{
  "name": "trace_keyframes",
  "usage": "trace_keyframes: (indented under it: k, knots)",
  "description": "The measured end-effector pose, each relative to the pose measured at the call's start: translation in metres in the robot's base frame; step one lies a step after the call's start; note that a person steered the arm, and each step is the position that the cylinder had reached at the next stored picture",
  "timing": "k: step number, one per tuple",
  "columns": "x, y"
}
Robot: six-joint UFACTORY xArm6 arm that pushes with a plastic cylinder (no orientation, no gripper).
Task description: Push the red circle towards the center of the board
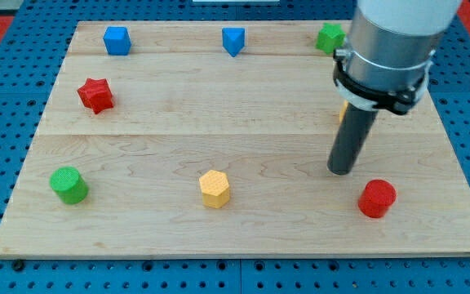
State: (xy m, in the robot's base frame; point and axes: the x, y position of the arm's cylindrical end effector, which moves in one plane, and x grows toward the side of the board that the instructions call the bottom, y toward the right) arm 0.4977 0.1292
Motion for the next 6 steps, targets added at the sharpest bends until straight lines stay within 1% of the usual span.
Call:
trace_keyframes:
  k: [1, 2, 3, 4, 5, 6]
  knots:
    - [-0.002, 0.029]
    - [0.006, 0.103]
    - [0.054, 0.114]
    - [0.068, 0.058]
    - [0.03, -0.014]
    - [0.017, -0.031]
